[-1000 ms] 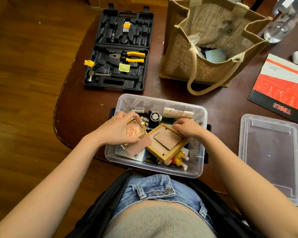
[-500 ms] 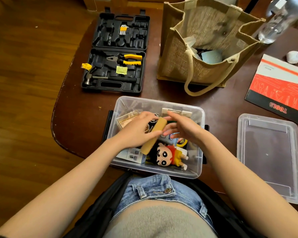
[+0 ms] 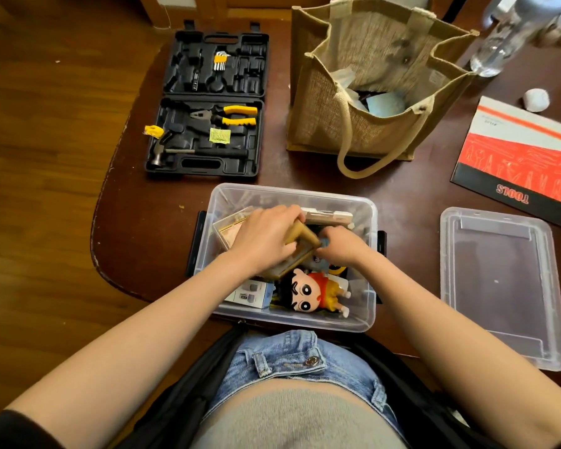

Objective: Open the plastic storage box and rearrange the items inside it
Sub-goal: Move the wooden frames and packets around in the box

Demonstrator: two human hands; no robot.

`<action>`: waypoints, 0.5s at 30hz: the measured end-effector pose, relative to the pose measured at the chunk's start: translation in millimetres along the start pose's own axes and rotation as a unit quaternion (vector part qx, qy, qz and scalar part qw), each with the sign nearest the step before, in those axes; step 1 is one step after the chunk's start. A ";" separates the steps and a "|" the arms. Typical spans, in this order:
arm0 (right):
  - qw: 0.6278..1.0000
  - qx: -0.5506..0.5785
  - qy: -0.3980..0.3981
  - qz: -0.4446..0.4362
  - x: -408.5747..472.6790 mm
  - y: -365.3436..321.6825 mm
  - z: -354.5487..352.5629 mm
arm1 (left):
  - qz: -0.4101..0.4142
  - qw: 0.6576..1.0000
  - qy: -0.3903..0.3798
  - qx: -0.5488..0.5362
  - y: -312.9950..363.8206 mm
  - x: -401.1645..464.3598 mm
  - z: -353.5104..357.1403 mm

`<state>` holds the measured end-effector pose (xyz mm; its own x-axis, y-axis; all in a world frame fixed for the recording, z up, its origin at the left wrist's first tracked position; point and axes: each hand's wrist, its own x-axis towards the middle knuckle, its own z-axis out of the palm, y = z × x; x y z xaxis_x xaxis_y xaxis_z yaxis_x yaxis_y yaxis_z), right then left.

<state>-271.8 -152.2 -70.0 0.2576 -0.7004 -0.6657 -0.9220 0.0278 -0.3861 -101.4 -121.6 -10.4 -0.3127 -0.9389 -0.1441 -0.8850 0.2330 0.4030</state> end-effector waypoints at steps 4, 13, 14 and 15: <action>0.999 -0.038 0.008 0.016 6.4 -2.5 2.3 | -0.005 0.998 0.014 -0.063 -2.3 -6.7 -25.6; 0.996 -0.038 0.076 0.013 -6.0 -4.6 -9.1 | -0.150 0.970 -0.081 -0.173 -58.9 -43.6 -57.3; 0.995 -0.038 0.089 0.006 -8.6 -5.0 -11.9 | -0.154 0.969 -0.080 -0.174 -62.7 -45.6 -57.0; 0.994 -0.037 0.098 0.000 -11.9 -6.0 -14.9 | -0.155 0.970 -0.079 -0.168 -65.5 -46.4 -56.4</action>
<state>-273.6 -154.6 -50.2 0.2033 -0.8263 -0.5252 -0.9427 -0.0202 -0.3331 -9.4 -107.6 20.8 -0.1228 -0.8936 -0.4318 -0.7904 -0.1751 0.5871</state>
